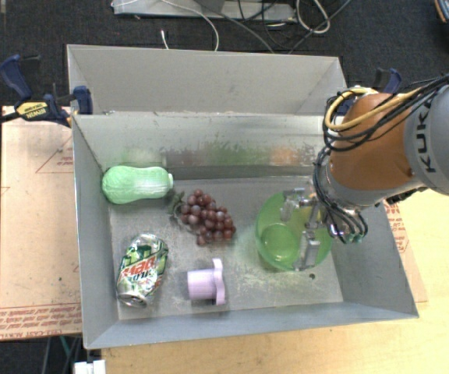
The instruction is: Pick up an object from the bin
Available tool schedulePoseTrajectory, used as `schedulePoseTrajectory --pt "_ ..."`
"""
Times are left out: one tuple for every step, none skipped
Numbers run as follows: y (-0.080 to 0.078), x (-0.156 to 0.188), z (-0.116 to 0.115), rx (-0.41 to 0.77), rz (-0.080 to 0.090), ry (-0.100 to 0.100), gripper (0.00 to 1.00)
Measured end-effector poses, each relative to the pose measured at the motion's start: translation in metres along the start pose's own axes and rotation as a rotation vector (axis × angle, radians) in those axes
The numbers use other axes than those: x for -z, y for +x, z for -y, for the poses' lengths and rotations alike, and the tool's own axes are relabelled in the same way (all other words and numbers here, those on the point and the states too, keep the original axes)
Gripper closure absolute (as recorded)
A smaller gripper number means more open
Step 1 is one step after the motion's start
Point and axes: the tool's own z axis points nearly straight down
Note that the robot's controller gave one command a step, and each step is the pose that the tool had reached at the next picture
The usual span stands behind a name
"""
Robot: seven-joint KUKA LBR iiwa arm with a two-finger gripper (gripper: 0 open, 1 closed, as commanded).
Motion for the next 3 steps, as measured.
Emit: schedulePoseTrajectory --pt "0.000 0.000 0.000 0.000 0.000 0.000 0.00" --pt "-0.041 -0.044 -0.030 0.354 0.008 0.001 0.00" --pt "-0.031 -0.063 -0.035 0.383 0.013 0.003 1.00"
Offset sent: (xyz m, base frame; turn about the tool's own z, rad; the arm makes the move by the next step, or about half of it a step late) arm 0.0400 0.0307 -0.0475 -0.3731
